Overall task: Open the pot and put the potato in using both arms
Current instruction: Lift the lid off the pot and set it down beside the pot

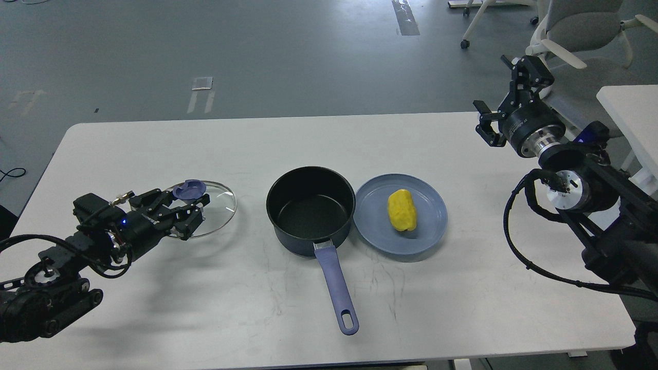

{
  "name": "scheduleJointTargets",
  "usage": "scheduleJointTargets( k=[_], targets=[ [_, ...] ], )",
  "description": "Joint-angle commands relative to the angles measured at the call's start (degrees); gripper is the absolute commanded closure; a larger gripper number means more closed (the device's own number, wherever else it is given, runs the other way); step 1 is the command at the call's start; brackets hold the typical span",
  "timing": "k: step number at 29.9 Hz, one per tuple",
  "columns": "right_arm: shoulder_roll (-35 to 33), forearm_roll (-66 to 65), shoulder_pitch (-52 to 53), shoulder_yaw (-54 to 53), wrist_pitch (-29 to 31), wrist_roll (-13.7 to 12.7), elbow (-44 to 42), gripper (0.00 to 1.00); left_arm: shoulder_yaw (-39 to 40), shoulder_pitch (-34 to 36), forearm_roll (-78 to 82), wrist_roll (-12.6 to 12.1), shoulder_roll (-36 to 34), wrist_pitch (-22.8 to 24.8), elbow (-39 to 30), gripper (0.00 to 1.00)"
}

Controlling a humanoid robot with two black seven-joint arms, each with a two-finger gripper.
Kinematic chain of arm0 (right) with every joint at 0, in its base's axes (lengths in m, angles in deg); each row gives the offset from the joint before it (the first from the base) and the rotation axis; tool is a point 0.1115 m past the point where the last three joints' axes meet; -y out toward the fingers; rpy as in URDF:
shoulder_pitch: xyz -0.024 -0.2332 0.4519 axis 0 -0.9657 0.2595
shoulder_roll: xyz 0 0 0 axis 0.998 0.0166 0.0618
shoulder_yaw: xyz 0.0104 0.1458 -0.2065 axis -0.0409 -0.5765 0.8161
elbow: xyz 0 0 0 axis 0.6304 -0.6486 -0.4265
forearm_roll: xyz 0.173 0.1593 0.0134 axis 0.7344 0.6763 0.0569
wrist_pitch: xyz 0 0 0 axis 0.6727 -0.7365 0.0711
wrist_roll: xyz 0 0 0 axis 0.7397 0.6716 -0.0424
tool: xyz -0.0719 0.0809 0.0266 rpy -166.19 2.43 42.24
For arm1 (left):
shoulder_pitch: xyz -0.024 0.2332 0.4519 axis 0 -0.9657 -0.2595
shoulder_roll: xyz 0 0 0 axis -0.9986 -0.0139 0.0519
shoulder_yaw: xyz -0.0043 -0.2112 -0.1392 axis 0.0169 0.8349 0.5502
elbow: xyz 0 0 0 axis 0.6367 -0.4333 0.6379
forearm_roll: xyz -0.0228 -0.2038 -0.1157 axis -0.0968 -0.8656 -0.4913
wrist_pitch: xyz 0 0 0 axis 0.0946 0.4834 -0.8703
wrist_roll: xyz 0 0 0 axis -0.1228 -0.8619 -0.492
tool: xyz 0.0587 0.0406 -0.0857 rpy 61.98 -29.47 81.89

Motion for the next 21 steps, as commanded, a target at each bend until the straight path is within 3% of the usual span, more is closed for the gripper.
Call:
scheduleJointTargets(
  k=[1,5,7,8,21],
  targets=[
    [-0.01,0.05,-0.03,-0.02,-0.03,-0.01,0.12,0.0,-0.02,-0.26,-0.73,0.0,0.75,-0.01,0.16,0.38],
    [0.08,0.05,-0.03,-0.02,-0.03,-0.01,0.12,0.0,-0.28,-0.7,-0.73,0.0,1.1,-0.01,0.16,0.37],
    [0.08,0.05,-0.03,-0.02,-0.03,-0.01,0.12,0.0,-0.37,-0.7,-0.82,0.0,1.63,-0.01,0.33,0.24],
    [0.08,-0.04,-0.03,0.07,-0.12,-0.01,0.12,0.0,-0.37,-0.7,-0.82,0.0,1.89,-0.01,0.85,0.02],
    [-0.01,-0.04,-0.3,-0.19,-0.12,0.08,-0.23,0.0,-0.63,0.0,-0.91,0.0,3.57,-0.01,2.44,0.01]
  ],
)
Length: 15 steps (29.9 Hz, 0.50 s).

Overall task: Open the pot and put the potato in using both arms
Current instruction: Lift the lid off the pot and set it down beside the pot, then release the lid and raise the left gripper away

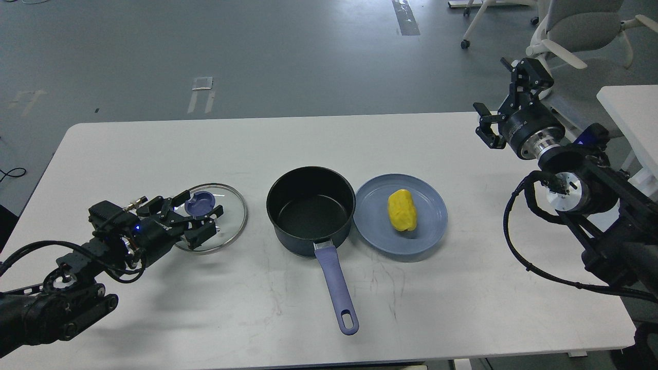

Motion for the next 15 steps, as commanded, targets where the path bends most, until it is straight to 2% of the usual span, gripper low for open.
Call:
scheduleJointTargets(
  k=[1,5,12,15],
  targets=[
    [-0.05,0.09,-0.03,-0.15,0.08,-0.01,0.07,0.0,0.08,0.56,-0.18,0.0,0.01,0.0,-0.18,0.01],
    [-0.05,0.09,0.05,-0.24,0.08,-0.01,0.07,0.0,0.26,1.44,-3.85,0.0,-1.04,0.0,-2.01,0.01],
    [-0.05,0.09,0.14,-0.42,0.08,-0.01,0.15,0.0,0.17,8.82,-9.58,0.0,-7.46,0.0,-7.38,0.01],
    [-0.05,0.09,0.32,-0.5,0.08,-0.01,0.24,0.0,0.69,12.77,-13.18,0.0,-11.23,0.0,-13.17,0.01]
  ],
)
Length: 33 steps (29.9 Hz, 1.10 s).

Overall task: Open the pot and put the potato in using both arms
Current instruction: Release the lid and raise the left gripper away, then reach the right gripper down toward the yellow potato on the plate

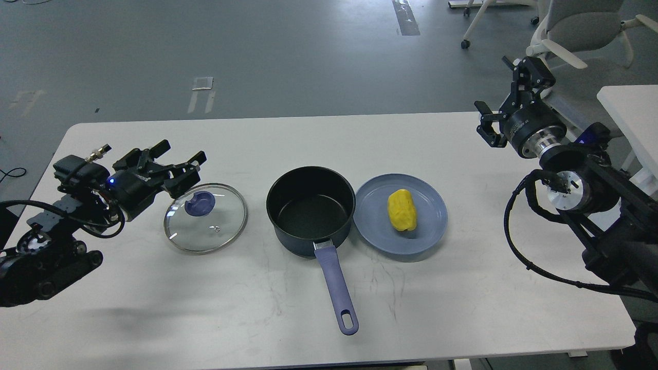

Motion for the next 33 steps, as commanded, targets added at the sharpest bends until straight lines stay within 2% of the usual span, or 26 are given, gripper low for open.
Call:
scheduleJointTargets(
  k=[1,3,4,8,9,11,12,13,16,19,21,23,25,28,31,32,33],
  targets=[
    [-0.13,0.0,0.27,-0.06,-0.01,-0.04,0.1,0.0,0.83,4.74,-6.28,0.0,-5.23,0.0,-8.05,0.01],
    [-0.39,0.0,0.54,-0.15,-0.01,-0.04,0.19,0.0,1.1,6.85,-11.3,0.0,-6.82,0.0,-10.97,0.01],
    [-0.83,-0.09,0.71,-0.07,-0.01,-0.04,0.1,0.0,1.45,9.13,-17.68,0.0,-7.26,1.44,-12.64,0.01],
    [-0.92,-0.09,0.8,-0.06,0.08,-0.04,0.37,0.0,1.89,14.85,-38.01,0.0,-6.66,11.28,-13.1,0.01],
    [-0.92,-0.09,0.89,-0.06,0.08,-0.04,0.37,0.0,1.98,15.56,-41.26,-0.65,-6.39,12.95,-13.01,0.01],
    [-0.83,0.0,1.33,0.2,0.34,-0.04,0.72,0.0,2.76,16.71,-53.63,-7.74,-4.56,18.04,-12.75,0.01],
    [-0.83,0.0,1.42,0.29,0.43,-0.04,0.98,0.0,3.38,16.71,-56.56,-9.52,-4.02,18.59,-12.74,0.01],
    [-0.57,-0.09,1.68,0.37,0.78,-0.04,1.24,0.0,4.6,16.62,-61.9,-12.67,-2.71,19.03,-12.74,0.01],
    [-0.31,-0.09,2.73,0.64,1.05,-0.04,1.77,0.0,7.5,15.57,-70.18,-17.25,-0.07,19.73,-12.74,0.01],
    [-0.22,-0.09,3.87,1.25,2.1,-0.04,2.21,0.0,10.84,13.11,-76.78,-19.38,2.3,24.02,-13.09,0.01],
    [-0.39,-0.09,4.05,1.6,2.98,-0.12,2.65,0.0,12.61,12.49,-78.9,-19.99,3.27,25.09,-13.45,0.01],
    [-1.01,-1.14,4.84,2.48,4.64,-0.13,3.0,0.0,14.98,11.79,-81.72,-22.27,4.86,25.01,-13.97,0.01],
    [-4.32,-3.59,7.2,4.41,8.06,0.05,3.09,0.0,18.49,11.52,-83.91,-25.87,5.65,25.27,-15.2,0.01],
    [-8.81,-6.75,9.32,5.91,9.57,0.14,3.27,0.0,21.04,10.91,-84.98,-27.38,5.65,26.15,-15.82,0.01],
    [-13.48,-16.59,11.61,10.73,11.15,2.68,4.14,0.0,25.18,8.72,-85.33,-29.84,5.56,31.93,-17.23,0.01],
    [-14.62,-22.35,12.22,12.57,11.07,4.51,4.23,0.0,26.4,7.75,-85.24,-30.28,5.48,35.69,-17.23,0.01],
    [-15.85,-28.07,12.49,14.07,10.98,6.71,4.32,0.0,26.85,7.05,-85.16,-29.58,5.39,39.82,-17.23,0.01]
  ],
)
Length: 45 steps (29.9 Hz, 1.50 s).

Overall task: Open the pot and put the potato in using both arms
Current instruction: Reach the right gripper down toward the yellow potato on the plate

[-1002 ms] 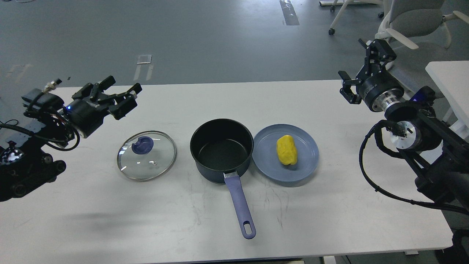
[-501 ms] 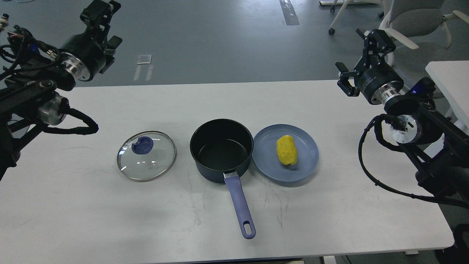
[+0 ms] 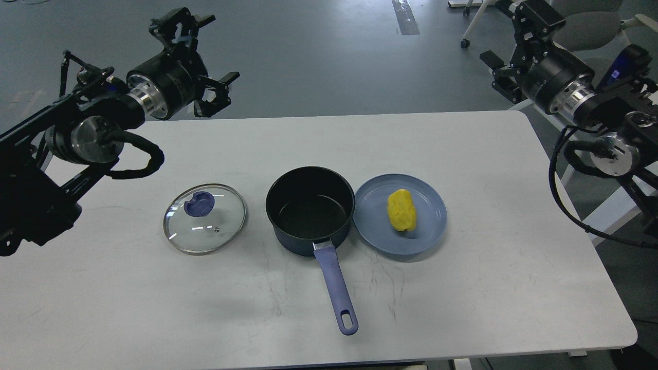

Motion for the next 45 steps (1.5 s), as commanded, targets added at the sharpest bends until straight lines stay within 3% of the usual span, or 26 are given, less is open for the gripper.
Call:
scheduleJointTargets(
  k=[1,3,6,16,29,45],
  targets=[
    [-3.86,-14.83,1.31,4.75,0.26,5.53,0.6,0.0,2.46,-2.18,0.14,-0.11,-0.2,10.56,-0.11,0.01],
    [-5.96,-20.18,1.04,6.68,0.0,9.21,1.3,0.0,2.46,-2.27,0.4,-0.02,-0.29,16.0,0.42,0.01],
    [-8.08,-23.99,0.78,10.81,-0.53,12.39,4.02,0.0,2.46,-2.27,0.4,-0.02,0.06,18.06,0.6,0.01],
    [-8.7,-33.31,0.6,19.86,-8.0,15.74,5.7,0.0,2.55,-3.06,-0.22,-0.73,0.5,16.65,0.6,0.01],
    [-5.72,-38.93,-0.45,28.84,-9.32,15.48,6.23,0.0,2.63,-5.96,0.49,0.07,-0.2,15.94,0.51,0.01],
    [5.96,-39.02,0.24,41.4,-11.96,13.11,-5.98,0.06,2.55,-7.36,0.66,3.66,-0.02,15.95,0.51,0.01]
  ],
)
